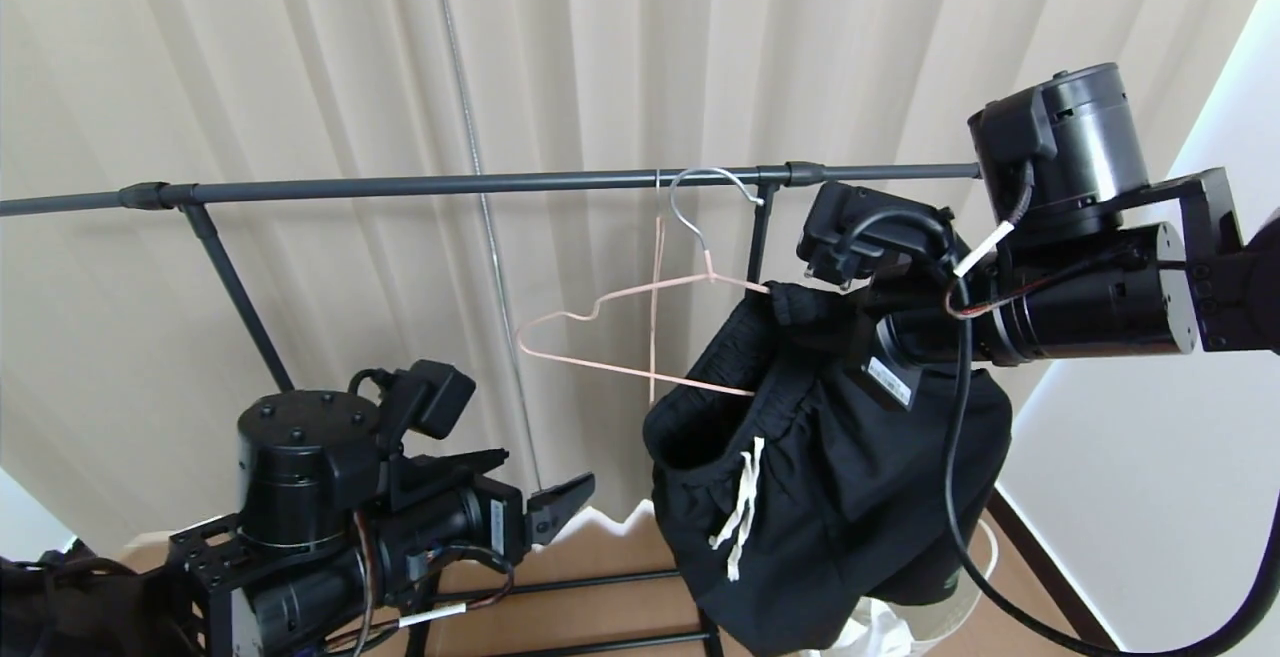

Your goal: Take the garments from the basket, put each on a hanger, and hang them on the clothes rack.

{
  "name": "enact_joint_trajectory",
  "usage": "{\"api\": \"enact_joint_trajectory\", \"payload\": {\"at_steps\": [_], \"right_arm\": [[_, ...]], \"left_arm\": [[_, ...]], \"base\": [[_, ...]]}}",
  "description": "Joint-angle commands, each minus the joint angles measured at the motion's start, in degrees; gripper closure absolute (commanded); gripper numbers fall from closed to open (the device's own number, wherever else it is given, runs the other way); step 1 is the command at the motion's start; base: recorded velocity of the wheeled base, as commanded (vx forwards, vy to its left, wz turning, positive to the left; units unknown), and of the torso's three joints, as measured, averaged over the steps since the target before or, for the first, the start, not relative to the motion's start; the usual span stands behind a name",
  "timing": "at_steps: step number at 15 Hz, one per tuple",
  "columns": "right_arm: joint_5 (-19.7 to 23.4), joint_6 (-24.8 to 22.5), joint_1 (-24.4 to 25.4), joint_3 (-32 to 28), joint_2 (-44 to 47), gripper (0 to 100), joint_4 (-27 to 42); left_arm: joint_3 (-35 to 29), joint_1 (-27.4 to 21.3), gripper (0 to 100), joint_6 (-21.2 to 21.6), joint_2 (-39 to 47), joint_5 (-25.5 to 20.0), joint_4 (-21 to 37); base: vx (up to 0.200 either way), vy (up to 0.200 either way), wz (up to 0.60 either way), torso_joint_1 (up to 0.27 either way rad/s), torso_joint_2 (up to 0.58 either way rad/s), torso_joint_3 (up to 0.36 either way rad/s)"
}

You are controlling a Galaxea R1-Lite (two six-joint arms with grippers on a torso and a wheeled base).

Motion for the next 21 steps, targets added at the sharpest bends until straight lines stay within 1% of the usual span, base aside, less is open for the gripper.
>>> {"api": "enact_joint_trajectory", "payload": {"at_steps": [1, 2, 3, 4, 5, 7, 11, 14, 17, 18, 21], "right_arm": [[-1.3, 0.1, 1.7, 3.9, -2.0, 100, -2.7], [-2.1, 0.9, 3.0, 5.8, -3.1, 100, -4.2], [-2.1, 1.4, 3.8, 6.7, -4.1, 100, -4.3], [-2.1, 1.8, 4.3, 7.2, -4.7, 100, -4.3], [-2.1, 3.1, 5.5, 8.2, -5.7, 100, -4.3], [-2.2, 5.5, 7.1, 8.7, -6.6, 100, -4.3], [-2.2, 5.9, 9.0, 8.6, -7.5, 100, -4.3], [-2.2, 5.9, 9.3, 8.2, -8.2, 100, -4.7], [-2.2, 6.0, 9.3, 8.8, -9.1, 100, -4.7], [-2.2, 6.0, 9.2, 9.1, -9.2, 100, -4.7], [-2.0, 6.5, 8.7, 10.1, -9.6, 100, -4.7]], "left_arm": [[-2.4, -2.2, 0, -1.7, 3.6, 2.0, 1.0], [-3.5, -3.4, 0, -4.3, 5.8, 4.8, 1.3], [-4.2, -4.2, 0, -6.5, 7.2, 5.7, 1.3], [-4.8, -4.5, 0, -7.7, 8.0, 5.8, 1.3], [-5.7, -4.6, 0, -9.3, 9.3, 5.9, 1.3], [-6.9, -4.6, 0, -10.8, 10.4, 7.5, 1.3], [-7.1, -5.1, 0, -10.9, 11.6, 8.0, 1.3], [-7.1, -5.1, 0, -10.9, 12.5, 8.4, 1.1], [-7.1, -5.8, 0, -10.8, 13.2, 10.2, 1.0], [-7.1, -5.8, 100, -10.7, 13.1, 10.6, 0.9], [-6.8, -5.8, 100, -10.0, 11.0, 11.3, 0.9]], "base": [[0.0, 0.0, 0.0, 0.0, 0.0, 0.0], [0.0, 0.0, 0.0, 0.0, 0.0, 0.0], [0.0, 0.0, 0.0, 0.0, 0.0, 0.0], [0.0, 0.0, 0.0, 0.0, 0.0, 0.0], [0.0, 0.0, 0.0, 0.0, 0.0, 0.0], [0.0, 0.0, 0.0, 0.0, 0.0, 0.0], [0.0, 0.0, 0.0, 0.0, 0.0, 0.0], [0.0, 0.0, 0.0, 0.0, 0.0, 0.0], [0.0, 0.0, 0.0, 0.0, 0.0, 0.0], [0.0, 0.0, 0.0, 0.0, 0.0, 0.0], [0.0, 0.0, 0.0, 0.0, 0.0, 0.0]]}}
